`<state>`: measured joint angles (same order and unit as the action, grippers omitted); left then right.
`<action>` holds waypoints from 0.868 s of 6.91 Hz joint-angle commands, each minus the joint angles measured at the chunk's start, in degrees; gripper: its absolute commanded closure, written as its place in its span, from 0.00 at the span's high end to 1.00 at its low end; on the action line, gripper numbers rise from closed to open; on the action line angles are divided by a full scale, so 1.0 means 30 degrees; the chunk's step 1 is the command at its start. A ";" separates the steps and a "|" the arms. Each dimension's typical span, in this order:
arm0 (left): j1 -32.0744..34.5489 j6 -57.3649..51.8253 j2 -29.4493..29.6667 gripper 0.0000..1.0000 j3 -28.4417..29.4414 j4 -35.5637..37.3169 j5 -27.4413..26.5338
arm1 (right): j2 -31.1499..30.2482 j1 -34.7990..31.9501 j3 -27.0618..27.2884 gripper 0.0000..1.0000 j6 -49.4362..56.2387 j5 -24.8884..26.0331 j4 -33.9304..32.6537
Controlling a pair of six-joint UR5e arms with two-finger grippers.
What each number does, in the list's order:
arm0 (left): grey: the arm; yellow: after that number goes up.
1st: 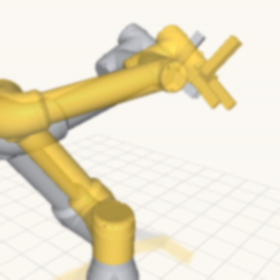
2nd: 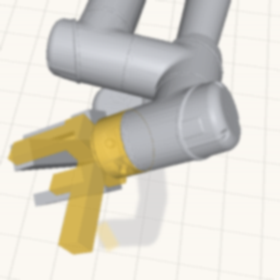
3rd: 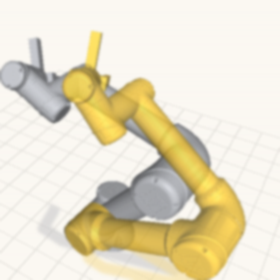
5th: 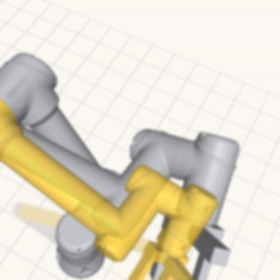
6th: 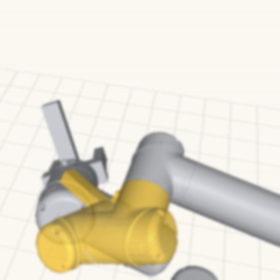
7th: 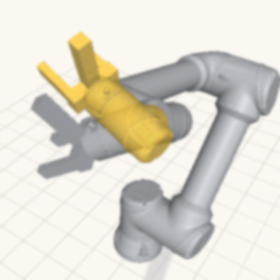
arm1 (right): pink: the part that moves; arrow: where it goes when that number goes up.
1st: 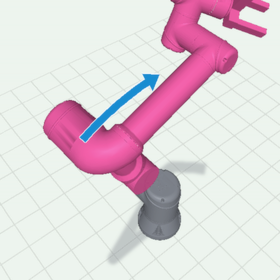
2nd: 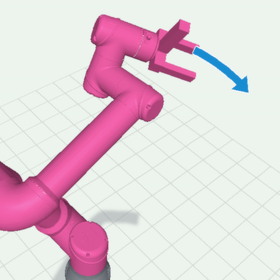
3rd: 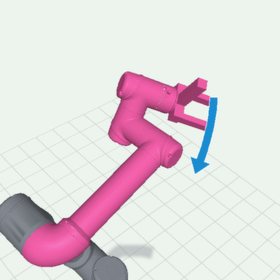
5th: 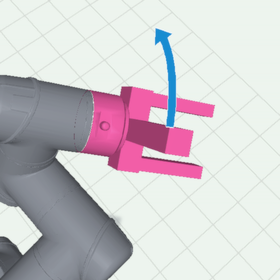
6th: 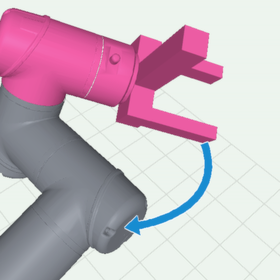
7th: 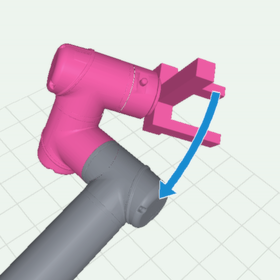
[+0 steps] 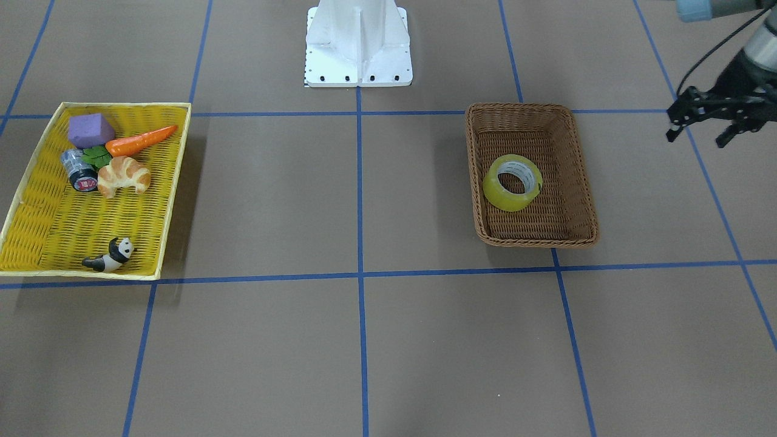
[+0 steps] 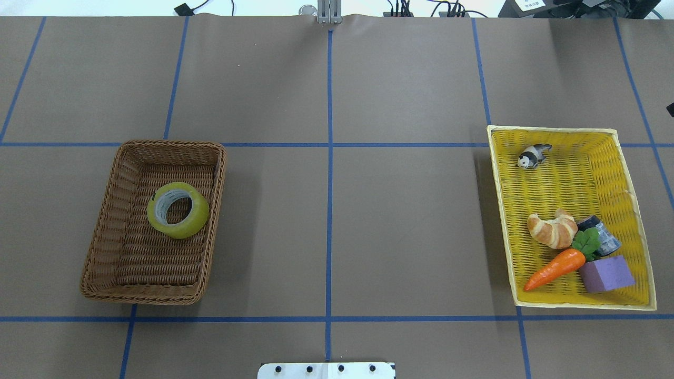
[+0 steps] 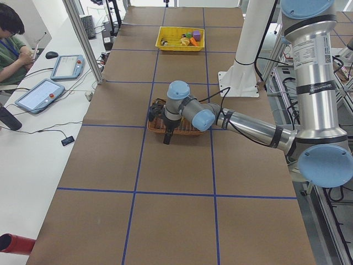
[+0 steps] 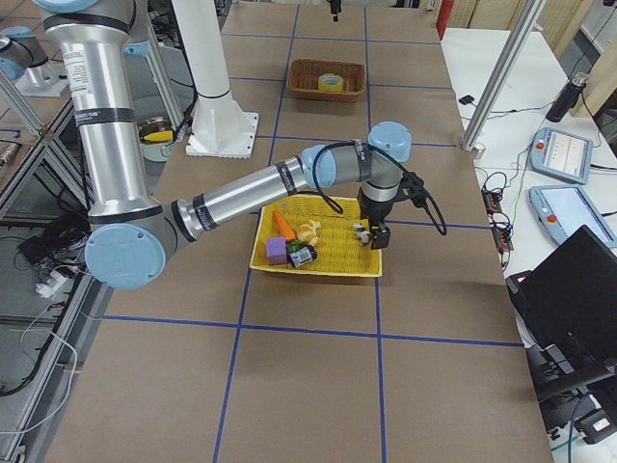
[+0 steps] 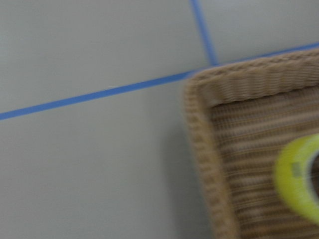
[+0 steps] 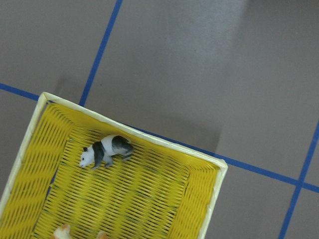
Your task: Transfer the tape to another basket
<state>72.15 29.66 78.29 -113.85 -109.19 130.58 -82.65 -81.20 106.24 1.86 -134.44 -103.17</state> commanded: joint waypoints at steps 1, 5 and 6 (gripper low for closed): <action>0.4272 -0.1993 -0.0169 0.98 0.2408 0.0038 0.2555 | -0.0837 -0.0268 -0.0196 1.00 0.0144 0.0046 0.0375; 0.6391 -1.0181 0.0035 0.98 0.5517 -0.0107 0.0605 | -0.1102 -0.0970 -0.1427 1.00 -0.0062 -0.0333 0.0173; 0.6390 -1.0297 -0.0079 0.98 0.5549 -0.0051 -0.0246 | -0.1102 -0.1116 -0.1428 1.00 -0.0062 -0.0333 0.0144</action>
<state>91.17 0.04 78.14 -97.90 -109.34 133.01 -85.88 -84.05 102.03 1.68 -135.36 -102.67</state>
